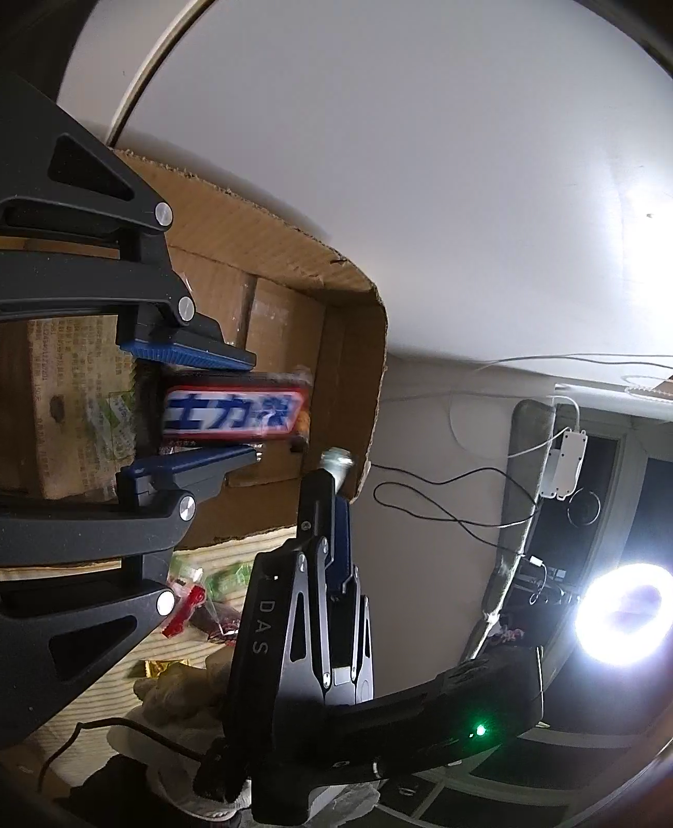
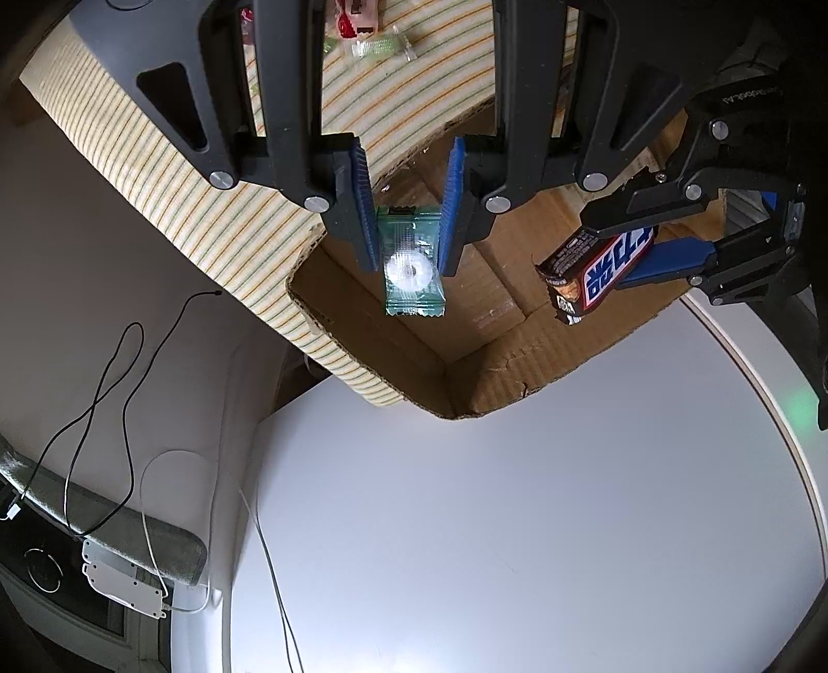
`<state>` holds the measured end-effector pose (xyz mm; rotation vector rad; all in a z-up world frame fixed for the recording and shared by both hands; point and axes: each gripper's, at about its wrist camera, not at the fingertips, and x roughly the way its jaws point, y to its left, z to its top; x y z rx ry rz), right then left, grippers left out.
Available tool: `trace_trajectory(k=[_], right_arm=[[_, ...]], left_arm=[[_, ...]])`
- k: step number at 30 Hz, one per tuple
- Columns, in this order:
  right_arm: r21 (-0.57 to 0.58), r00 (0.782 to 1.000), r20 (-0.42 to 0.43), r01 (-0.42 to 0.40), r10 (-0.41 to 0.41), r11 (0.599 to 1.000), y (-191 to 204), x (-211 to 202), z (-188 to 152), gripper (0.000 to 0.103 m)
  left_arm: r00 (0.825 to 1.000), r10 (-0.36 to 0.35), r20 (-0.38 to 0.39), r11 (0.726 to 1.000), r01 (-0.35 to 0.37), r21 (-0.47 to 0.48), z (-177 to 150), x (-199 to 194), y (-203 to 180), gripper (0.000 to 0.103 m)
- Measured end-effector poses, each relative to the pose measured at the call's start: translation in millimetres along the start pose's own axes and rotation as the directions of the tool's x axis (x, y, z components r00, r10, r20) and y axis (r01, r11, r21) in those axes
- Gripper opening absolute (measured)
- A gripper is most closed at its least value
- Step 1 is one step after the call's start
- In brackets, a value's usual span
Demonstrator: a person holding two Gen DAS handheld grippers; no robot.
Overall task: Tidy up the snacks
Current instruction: 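Carry the chocolate bar and mint packet into the box and open both grippers, then grasp the yellow candy with the left gripper while the right gripper grasps a chocolate bar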
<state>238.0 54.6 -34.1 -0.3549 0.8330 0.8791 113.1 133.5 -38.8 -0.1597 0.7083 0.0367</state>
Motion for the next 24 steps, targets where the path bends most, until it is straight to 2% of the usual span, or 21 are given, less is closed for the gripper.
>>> trace_trajectory(k=[1, 3, 9, 18, 24], right_arm=[[0.006, 1.000, 0.001, -0.001, 0.001, 1.000, -1, 0, 1, 0.050], [0.021, 1.000, 0.023, 0.002, -0.002, 1.000, -3, -4, 0, 0.066], [0.025, 0.999, 0.043, 0.029, -0.030, 0.999, -4, -18, -1, 0.073], [0.025, 0.996, 0.060, 0.060, -0.061, 0.998, -3, -47, -8, 0.073], [0.036, 0.992, 0.083, 0.095, -0.098, 0.995, -10, -81, -27, 0.073]], left_arm=[[1.000, 0.004, 0.001, 1.000, -0.004, -0.002, 0, 0, 0, 0.029], [1.000, 0.013, 0.006, 1.000, -0.013, -0.006, 1, -2, 1, 0.040], [1.000, 0.017, 0.021, 1.000, -0.016, -0.018, 0, -10, 4, 0.041], [0.999, 0.004, 0.052, 1.000, -0.004, -0.006, -2, -29, -7, 0.041], [0.997, -0.034, 0.063, 0.999, 0.034, 0.006, -9, -42, -25, 0.041]])
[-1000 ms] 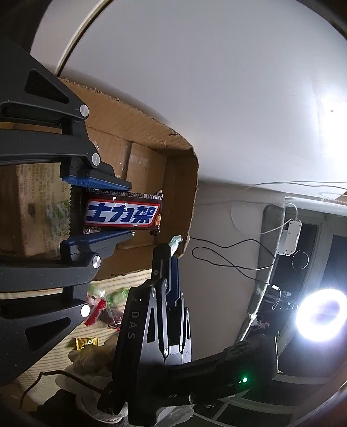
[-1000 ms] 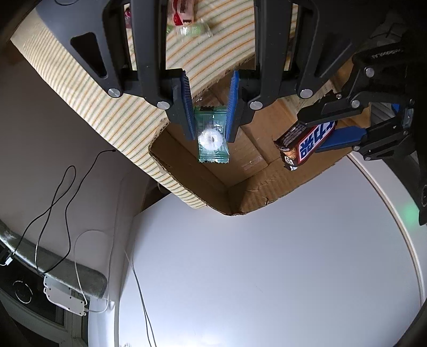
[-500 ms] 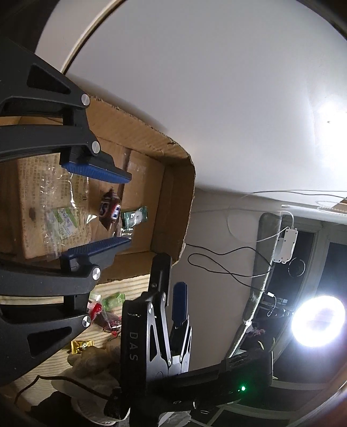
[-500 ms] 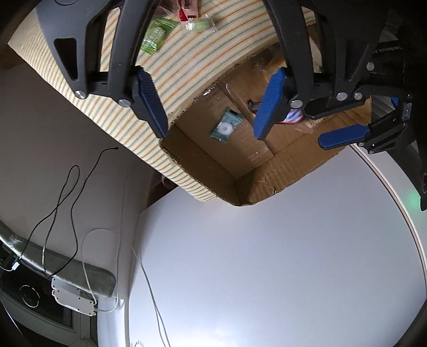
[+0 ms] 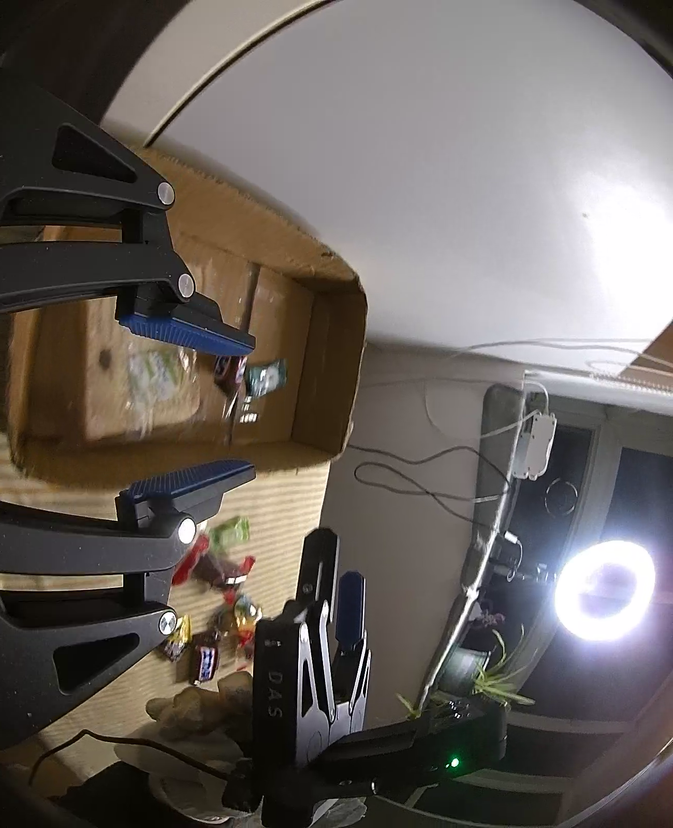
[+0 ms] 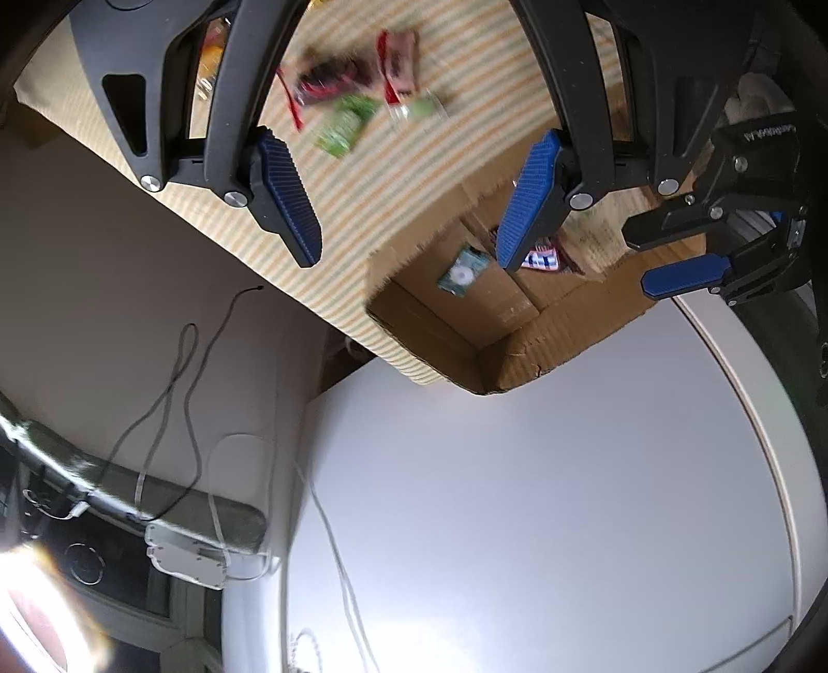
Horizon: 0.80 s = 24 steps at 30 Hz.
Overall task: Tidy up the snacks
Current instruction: 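Grasp the yellow candy with the left gripper while the right gripper grasps a chocolate bar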
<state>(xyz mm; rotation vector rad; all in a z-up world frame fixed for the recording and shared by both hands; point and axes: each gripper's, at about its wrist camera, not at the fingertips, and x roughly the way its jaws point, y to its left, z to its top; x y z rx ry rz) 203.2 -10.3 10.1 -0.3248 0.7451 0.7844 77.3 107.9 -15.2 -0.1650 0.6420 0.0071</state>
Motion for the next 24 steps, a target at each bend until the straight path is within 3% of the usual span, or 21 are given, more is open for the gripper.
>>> trace_trajectory(k=[4, 15, 24], right_arm=[[0.021, 0.999, 0.012, 0.040, -0.041, 0.999, -17, -27, -21, 0.080], [0.080, 0.986, -0.033, 0.168, -0.166, 0.983, -76, -92, -100, 0.081], [0.078, 0.979, -0.118, 0.178, -0.168, 0.981, -104, -89, -145, 0.080]], left_arm=[[0.999, -0.040, -0.003, 0.999, 0.040, 0.013, -5, -2, -17, 0.041], [0.981, -0.176, -0.080, 0.981, 0.181, 0.065, -28, 15, -80, 0.041], [0.950, -0.251, -0.187, 0.957, 0.272, 0.096, -47, 44, -127, 0.038]])
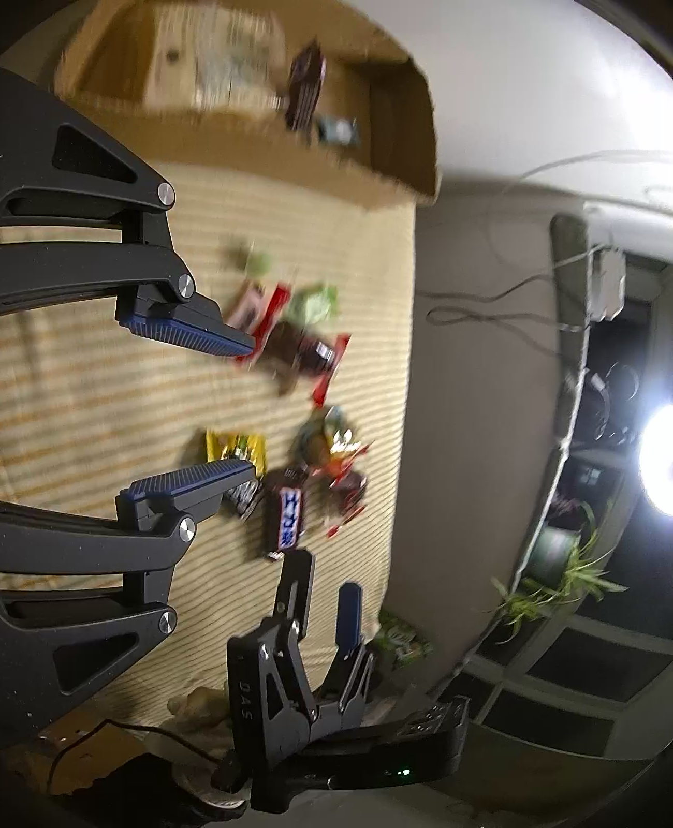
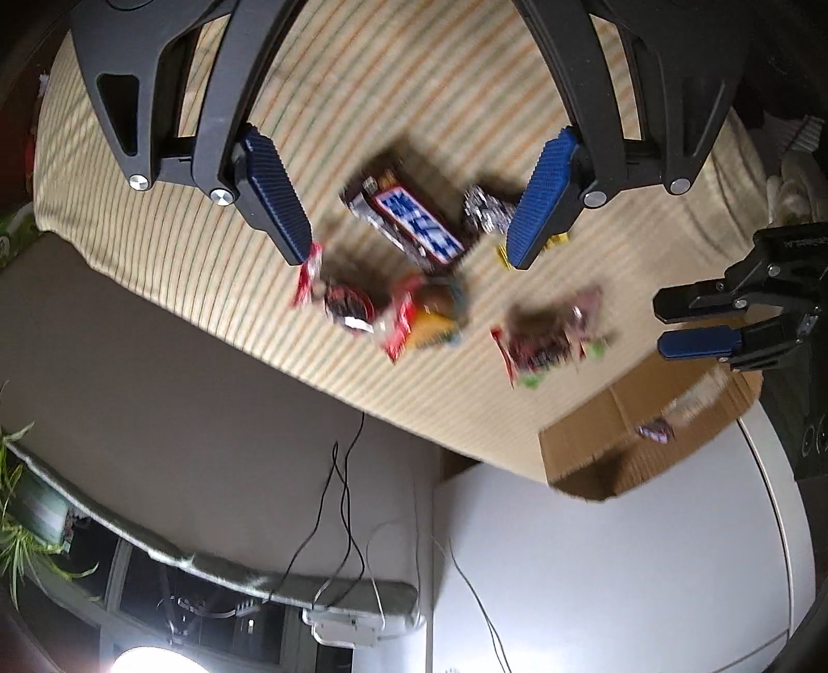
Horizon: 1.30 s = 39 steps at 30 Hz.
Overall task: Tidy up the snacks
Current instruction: 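Grasp the yellow candy with the left gripper while the right gripper grasps a chocolate bar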
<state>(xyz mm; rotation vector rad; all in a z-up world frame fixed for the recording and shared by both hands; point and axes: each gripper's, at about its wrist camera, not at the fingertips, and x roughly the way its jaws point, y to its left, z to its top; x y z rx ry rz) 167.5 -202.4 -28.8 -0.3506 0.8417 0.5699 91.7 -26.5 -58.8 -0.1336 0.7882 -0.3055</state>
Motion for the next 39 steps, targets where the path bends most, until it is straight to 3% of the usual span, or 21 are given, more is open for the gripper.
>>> trace_trajectory(k=[9, 20, 24, 27, 35, 37, 39], right_arm=[[-0.065, 0.997, -0.056, -0.049, 0.046, 0.997, 2, 28, -6, 0.063], [-0.071, 0.994, -0.097, -0.064, 0.057, 0.995, -3, 52, -8, 0.060], [-0.066, 0.991, -0.116, -0.071, 0.063, 0.995, -4, 58, -10, 0.048], [-0.068, 0.992, -0.116, -0.066, 0.058, 0.996, -3, 58, -11, 0.047], [-0.070, 0.992, -0.115, -0.055, 0.047, 0.996, 0, 55, -12, 0.038], [-0.065, 0.992, -0.113, -0.057, 0.049, 0.996, 0, 54, -12, 0.030], [-0.061, 0.993, -0.111, -0.052, 0.045, 0.997, 0, 52, -11, 0.030]], left_arm=[[0.997, -0.015, -0.082, 1.000, 0.017, 0.026, 1, 39, -15, 0.032], [0.988, 0.017, -0.153, 0.998, -0.008, 0.063, 0, 69, -18, 0.031], [0.988, 0.035, -0.150, 0.996, -0.022, 0.086, 2, 72, -23, 0.030], [0.988, 0.056, -0.146, 0.994, -0.042, 0.096, 2, 75, -25, 0.023], [0.988, 0.060, -0.142, 0.994, -0.045, 0.102, 0, 75, -26, 0.021], [0.988, 0.058, -0.140, 0.994, -0.044, 0.102, 0, 72, -25, 0.021], [0.989, 0.057, -0.137, 0.994, -0.043, 0.103, -2, 69, -24, 0.015]])
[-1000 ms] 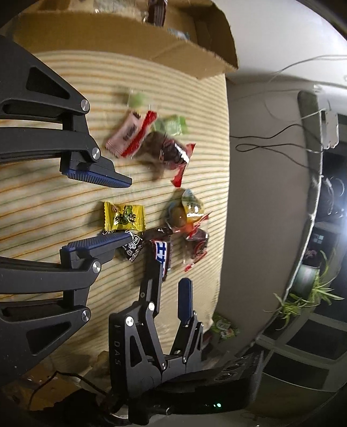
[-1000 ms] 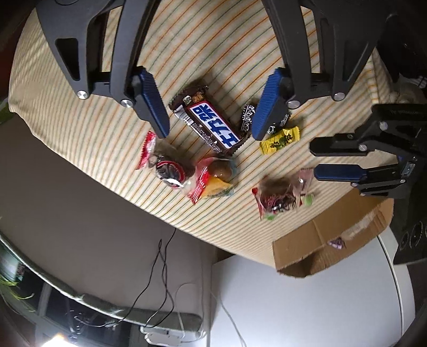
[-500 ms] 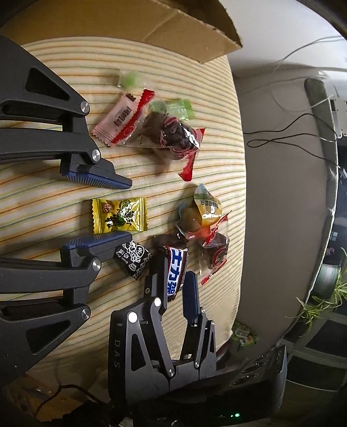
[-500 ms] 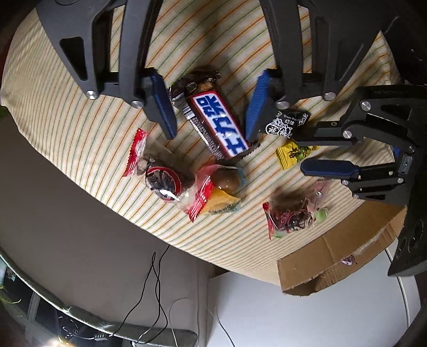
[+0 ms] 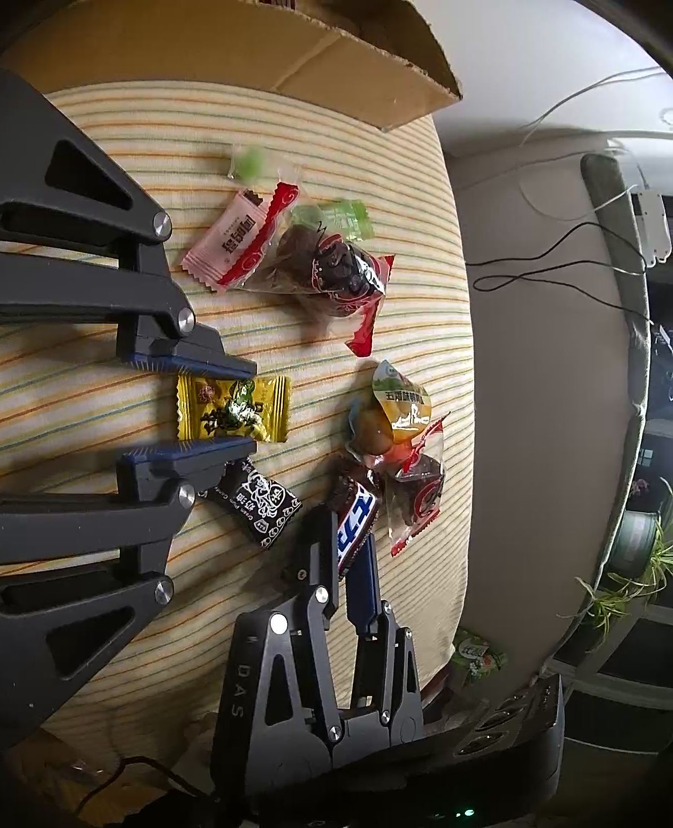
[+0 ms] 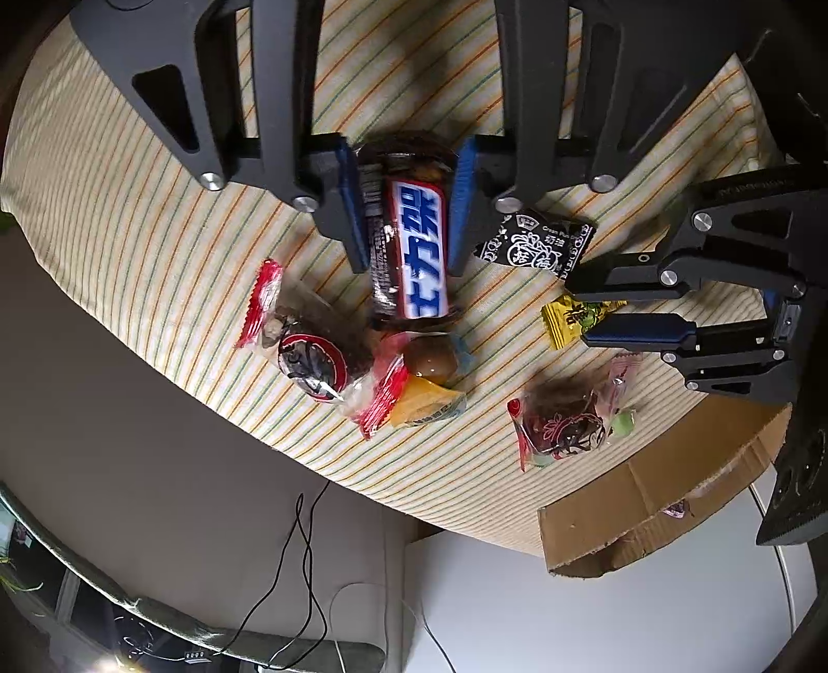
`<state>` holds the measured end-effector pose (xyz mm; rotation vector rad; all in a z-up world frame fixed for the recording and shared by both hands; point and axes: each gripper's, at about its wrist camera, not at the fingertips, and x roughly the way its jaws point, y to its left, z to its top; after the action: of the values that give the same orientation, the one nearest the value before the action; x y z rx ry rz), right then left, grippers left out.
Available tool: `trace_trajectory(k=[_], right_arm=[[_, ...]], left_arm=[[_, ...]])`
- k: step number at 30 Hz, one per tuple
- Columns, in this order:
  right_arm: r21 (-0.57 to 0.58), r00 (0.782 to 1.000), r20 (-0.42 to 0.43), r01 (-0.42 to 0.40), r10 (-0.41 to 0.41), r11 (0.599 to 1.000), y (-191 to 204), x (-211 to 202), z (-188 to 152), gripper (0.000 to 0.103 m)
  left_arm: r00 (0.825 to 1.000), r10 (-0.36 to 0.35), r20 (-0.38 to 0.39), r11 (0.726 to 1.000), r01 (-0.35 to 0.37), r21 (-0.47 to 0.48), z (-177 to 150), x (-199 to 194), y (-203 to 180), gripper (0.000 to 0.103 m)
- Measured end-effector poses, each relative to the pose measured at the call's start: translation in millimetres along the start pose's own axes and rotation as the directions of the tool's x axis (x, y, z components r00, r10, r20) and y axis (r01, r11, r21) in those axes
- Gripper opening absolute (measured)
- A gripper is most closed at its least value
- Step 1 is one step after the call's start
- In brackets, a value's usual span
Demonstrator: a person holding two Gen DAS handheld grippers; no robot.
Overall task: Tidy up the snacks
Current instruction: 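Grasp the yellow candy with the left gripper while the right gripper grasps a chocolate bar, then carry the yellow candy and chocolate bar into the box and release both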
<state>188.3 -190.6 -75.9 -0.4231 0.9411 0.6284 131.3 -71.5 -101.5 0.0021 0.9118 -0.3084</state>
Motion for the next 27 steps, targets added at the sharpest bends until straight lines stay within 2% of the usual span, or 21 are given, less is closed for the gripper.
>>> trace_trajectory(k=[13, 21, 27], right_arm=[[0.017, 0.999, 0.027, 0.025, -0.026, 1.000, 5, -20, -6, 0.030], [0.028, 0.996, 0.070, 0.045, -0.047, 0.999, 9, -42, -4, 0.030], [0.026, 0.993, 0.114, 0.035, -0.038, 0.999, 21, -58, 8, 0.030]], left_arm=[[1.000, -0.004, 0.017, 1.000, 0.004, -0.003, -8, -14, 4, 0.011], [0.997, -0.006, 0.080, 1.000, 0.008, -0.024, -8, -42, 11, 0.011], [0.989, 0.020, 0.146, 0.998, -0.011, -0.063, -5, -73, 30, 0.011]])
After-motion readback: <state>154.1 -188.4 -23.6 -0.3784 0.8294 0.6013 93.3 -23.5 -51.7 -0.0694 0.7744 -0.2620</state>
